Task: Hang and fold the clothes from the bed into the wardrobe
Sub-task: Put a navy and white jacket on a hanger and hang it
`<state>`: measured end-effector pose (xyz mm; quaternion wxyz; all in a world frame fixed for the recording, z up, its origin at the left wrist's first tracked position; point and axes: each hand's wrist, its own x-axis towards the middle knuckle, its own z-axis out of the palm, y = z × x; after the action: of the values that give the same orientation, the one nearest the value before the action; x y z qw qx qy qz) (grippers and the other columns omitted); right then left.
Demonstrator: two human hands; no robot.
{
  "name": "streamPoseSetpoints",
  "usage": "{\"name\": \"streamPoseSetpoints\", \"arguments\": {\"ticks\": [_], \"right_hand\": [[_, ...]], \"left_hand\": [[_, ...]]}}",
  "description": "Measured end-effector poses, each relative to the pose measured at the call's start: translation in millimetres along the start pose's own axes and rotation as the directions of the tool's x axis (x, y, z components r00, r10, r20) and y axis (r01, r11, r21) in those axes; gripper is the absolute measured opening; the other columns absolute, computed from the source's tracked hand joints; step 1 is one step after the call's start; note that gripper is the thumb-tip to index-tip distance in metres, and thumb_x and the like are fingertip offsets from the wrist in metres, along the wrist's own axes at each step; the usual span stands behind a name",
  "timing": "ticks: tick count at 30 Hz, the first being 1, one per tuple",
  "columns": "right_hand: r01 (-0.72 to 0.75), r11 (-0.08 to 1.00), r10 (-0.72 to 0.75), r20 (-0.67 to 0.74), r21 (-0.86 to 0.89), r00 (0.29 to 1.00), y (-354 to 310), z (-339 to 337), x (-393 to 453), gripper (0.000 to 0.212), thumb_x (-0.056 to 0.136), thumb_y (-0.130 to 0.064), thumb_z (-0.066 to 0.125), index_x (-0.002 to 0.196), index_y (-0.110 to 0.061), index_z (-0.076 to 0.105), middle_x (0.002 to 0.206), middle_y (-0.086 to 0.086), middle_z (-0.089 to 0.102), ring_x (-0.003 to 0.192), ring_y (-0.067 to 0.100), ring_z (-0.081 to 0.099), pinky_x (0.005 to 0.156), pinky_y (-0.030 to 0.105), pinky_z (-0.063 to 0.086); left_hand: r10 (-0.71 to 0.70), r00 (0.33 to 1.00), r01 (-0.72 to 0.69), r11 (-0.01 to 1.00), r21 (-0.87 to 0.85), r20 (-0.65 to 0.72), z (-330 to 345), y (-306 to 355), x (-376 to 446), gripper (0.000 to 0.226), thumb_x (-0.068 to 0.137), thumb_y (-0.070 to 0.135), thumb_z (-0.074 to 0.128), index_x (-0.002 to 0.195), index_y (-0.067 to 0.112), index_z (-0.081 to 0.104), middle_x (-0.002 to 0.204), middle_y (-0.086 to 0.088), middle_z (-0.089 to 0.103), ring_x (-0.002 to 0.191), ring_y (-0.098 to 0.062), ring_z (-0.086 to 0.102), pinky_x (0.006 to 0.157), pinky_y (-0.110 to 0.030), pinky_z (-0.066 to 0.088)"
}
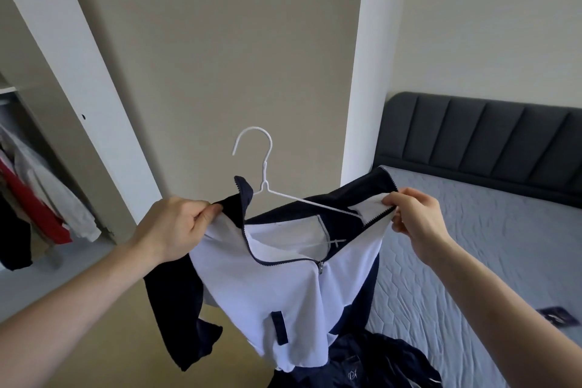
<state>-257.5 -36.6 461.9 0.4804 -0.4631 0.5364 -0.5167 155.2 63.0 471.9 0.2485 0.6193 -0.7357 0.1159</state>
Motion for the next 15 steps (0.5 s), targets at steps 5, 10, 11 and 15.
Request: {"name": "streamPoseSetpoints", "arguments": {"ticks": [5,10,11,15], "right_hand": [[0.262,0.905,-0.146,0.333,-0.336,0.932,-12,31,-23,0.054,0.081,-0.057,0.068,0.08,-0.003,0.061,0.064,-0.005,0.049,0.059,0.012,0.044,0.061,0.029,0.038],[0.44,0.75,-0.155,0.516,-0.494,0.842,-7,49,-27,0.032,0.102,-0.058,0.046,0.084,-0.037,0.061,0.094,-0.022,0.059,0.087,0.003,0.056,0.078,0.023,0.041],[0.452,0.729,-0.158,0.516,-0.514,0.842,-6,50,-26,0.037,0.103,-0.057,0.046,0.076,-0.033,0.055,0.077,-0.02,0.054,0.073,0.005,0.051,0.07,0.025,0.039],[0.417,0.829,-0.2,0.499,-0.373,0.843,3,55,-26,0.054,0.101,-0.054,0.047,0.083,-0.003,0.046,0.07,-0.008,0.035,0.066,0.012,0.035,0.066,0.034,0.033]], "left_hand": [[0.026,0.999,-0.026,1.0,0.013,0.032,19,21,10,0.057,0.098,0.06,0.034,0.056,0.022,0.024,0.043,0.001,0.028,0.048,-0.025,0.032,0.047,-0.033,0.032],[0.091,0.996,-0.091,0.995,-0.051,-0.002,26,36,27,0.058,0.098,0.06,0.035,0.058,0.019,0.026,0.045,-0.001,0.03,0.049,-0.029,0.035,0.048,-0.031,0.024],[0.091,0.996,-0.092,0.995,-0.037,-0.016,26,37,30,0.059,0.098,0.061,0.035,0.058,0.017,0.028,0.045,0.0,0.03,0.049,-0.028,0.034,0.048,-0.03,0.023],[0.018,0.994,-0.021,0.999,-0.03,-0.105,31,40,39,0.058,0.094,0.063,0.043,0.058,0.02,0.027,0.05,0.003,0.032,0.052,-0.022,0.035,0.049,-0.029,0.022]]}}
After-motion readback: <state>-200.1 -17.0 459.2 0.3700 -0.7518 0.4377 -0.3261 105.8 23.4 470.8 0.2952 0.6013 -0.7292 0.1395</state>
